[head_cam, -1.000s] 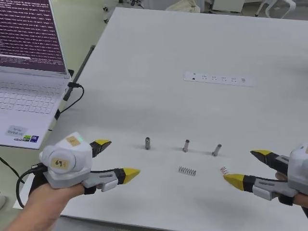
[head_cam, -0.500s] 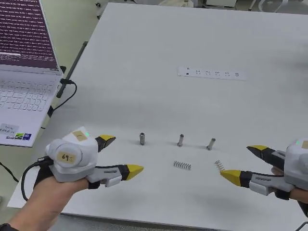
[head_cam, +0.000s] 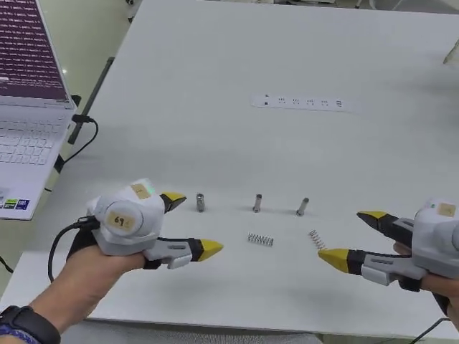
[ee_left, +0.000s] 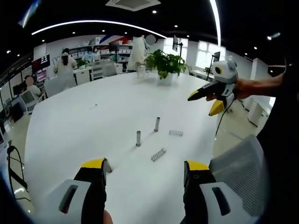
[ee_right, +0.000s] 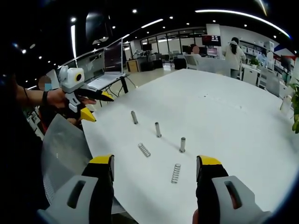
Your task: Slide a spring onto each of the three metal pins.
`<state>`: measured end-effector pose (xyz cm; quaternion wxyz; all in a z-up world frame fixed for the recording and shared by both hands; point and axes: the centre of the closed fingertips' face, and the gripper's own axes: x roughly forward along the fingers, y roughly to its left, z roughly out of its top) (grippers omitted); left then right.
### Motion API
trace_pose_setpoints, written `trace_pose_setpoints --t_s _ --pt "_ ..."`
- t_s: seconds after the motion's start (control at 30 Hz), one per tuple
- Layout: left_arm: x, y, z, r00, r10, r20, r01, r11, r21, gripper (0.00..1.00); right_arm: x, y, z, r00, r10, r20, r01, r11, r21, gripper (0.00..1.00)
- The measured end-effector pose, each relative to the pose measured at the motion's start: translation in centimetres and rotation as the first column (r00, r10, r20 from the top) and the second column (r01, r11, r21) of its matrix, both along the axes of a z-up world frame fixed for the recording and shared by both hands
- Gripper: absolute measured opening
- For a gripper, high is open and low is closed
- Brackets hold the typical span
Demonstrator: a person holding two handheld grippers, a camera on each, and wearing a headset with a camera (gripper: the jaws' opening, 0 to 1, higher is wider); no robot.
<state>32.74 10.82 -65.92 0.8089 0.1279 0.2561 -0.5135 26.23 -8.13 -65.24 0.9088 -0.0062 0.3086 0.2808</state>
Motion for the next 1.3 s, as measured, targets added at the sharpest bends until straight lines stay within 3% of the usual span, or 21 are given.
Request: trace_pose_setpoints --t_s 0.63,1.3 --pt "0.1 -4.9 -2.0 0.988 -0.154 -0.003 0.154 0.987 0.044 0.61 -1.1 -0.8 -0.4 1.0 -0.015 -0.008 0.015 1.0 -0.008 0.7" --pt "-0.4 -8.6 -5.8 0.96 -0.273 -0.061 0.278 0.955 0.098 0.62 -2.4 -0.8 -0.6 0.999 -0.026 -0.021 0.025 1.0 -0.003 0.7"
